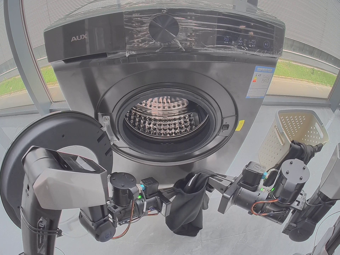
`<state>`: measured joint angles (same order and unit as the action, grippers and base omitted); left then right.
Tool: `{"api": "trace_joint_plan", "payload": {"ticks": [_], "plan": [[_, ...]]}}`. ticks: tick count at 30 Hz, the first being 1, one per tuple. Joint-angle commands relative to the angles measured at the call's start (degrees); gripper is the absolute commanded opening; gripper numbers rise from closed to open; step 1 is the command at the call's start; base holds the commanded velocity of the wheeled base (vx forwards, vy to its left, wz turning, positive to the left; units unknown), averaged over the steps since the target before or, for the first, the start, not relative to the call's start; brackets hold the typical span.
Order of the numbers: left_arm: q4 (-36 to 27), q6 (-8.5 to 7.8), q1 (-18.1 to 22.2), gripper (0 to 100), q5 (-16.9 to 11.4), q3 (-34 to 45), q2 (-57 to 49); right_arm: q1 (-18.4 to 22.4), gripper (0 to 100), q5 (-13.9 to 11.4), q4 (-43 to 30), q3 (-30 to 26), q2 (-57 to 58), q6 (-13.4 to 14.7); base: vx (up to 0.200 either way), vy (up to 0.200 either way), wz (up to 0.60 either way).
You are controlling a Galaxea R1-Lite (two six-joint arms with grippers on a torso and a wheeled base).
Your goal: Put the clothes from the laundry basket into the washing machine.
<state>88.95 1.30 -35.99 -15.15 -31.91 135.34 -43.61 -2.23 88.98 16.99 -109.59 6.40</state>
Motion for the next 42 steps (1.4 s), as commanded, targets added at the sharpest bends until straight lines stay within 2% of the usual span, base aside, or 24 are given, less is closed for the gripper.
{"api": "trace_joint_plan", "payload": {"ticks": [1, 9, 10, 17, 19, 21, 26, 27, 30, 32, 42], "plan": [[0.3, 0.28, 1.4, 0, 0.0, 4.8, -9.2, 0.7, 0, -0.1, 0.4, 0.0, -0.2, 0.0, 0.0, 0.0, 0.0], [0.2, 0.37, 3.5, 0, -0.1, 12.7, -20.8, 1.1, 0, -0.1, 0.4, 0.0, 0.1, 0.0, 0.0, 0.0, 0.0], [0.2, 0.45, 5.2, 0, -0.2, 15.8, -24.3, 1.1, 0, 0.0, 0.4, 0.1, 0.2, 0.0, 0.0, 0.0, 0.0], [0.2, 1.07, 8.7, 0, -1.5, 23.0, -31.8, 0.4, 0, 0.1, 0.4, 0.8, 0.1, 0.0, 0.0, 0.0, 0.0], [0.1, 1.16, 9.9, 0, -2.1, 22.5, -32.3, 0.4, 0, 0.2, 0.4, 2.0, -0.1, 0.0, 0.0, 0.0, 0.0], [0.3, 0.45, 10.9, 0, -1.9, 21.7, -32.3, 0.3, 0, 0.3, 0.5, 3.1, -0.4, 0.1, 0.0, 0.0, 0.0], [0.2, 1.42, 13.0, 0, -1.7, 19.5, -33.8, 0.8, 0, 0.7, 0.5, 5.6, -0.5, 0.1, 0.0, 0.0, 0.0], [0.2, 2.04, 13.8, 0, -1.7, 18.8, -35.2, 1.1, 0, 1.2, 0.5, 6.6, -0.4, 0.1, 0.0, 0.0, 0.0], [0.2, 2.56, 13.9, 0, -1.7, 18.6, -35.8, 1.1, 0, 1.6, 0.4, 6.8, -0.2, 0.1, 0.0, 0.0, 0.0], [0.2, 3.53, 13.9, 0, -1.7, 17.9, -37.4, 1.4, 0, 2.1, 0.4, 7.2, 0.1, 0.1, 0.0, 0.0, 0.0], [0.1, 3.62, 13.9, 0, -1.6, 16.9, -41.2, 1.6, 0, 2.0, 0.4, 8.8, 2.5, 0.1, 0.0, 0.0, 0.0]]}}
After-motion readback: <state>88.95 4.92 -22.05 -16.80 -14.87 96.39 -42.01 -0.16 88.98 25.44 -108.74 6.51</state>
